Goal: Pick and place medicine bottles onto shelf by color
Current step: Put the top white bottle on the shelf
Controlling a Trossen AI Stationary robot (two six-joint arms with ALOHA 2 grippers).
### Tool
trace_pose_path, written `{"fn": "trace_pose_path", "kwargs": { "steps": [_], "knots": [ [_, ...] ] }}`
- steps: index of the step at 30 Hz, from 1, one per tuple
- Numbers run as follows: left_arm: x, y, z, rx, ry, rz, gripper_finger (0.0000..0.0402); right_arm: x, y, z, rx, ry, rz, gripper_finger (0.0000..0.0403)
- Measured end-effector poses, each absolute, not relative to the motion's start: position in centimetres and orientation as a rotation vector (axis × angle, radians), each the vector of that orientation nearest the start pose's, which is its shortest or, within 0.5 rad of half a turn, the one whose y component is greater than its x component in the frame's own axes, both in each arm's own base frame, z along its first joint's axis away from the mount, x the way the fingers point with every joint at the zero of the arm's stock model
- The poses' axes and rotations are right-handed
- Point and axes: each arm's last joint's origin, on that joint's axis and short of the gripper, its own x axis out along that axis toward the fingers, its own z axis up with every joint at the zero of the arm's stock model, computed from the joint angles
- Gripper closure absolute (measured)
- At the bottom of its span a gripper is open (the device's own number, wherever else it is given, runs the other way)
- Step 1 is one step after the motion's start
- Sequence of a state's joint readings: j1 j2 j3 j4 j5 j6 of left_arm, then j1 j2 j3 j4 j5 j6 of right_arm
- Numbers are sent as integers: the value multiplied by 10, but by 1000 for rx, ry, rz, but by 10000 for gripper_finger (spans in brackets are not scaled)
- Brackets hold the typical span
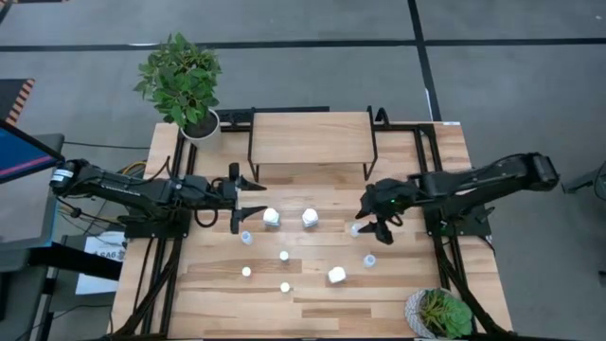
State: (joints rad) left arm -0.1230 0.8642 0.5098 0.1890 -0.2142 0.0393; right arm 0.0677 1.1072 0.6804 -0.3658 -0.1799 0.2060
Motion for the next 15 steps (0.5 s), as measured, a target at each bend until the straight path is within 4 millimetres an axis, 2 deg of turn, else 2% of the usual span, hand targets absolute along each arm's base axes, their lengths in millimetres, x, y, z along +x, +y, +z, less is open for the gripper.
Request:
{"fn": "trace_pose_path", "kwargs": {
  "steps": [7, 15],
  "knots": [
    [193, -18, 260, 74, 165, 88, 168, 225, 16, 205, 246, 926, 121, 143],
    [193, -18, 260, 76, 165, 88, 168, 229, 17, 192, 242, 1000, 113, 143]
  ]
}}
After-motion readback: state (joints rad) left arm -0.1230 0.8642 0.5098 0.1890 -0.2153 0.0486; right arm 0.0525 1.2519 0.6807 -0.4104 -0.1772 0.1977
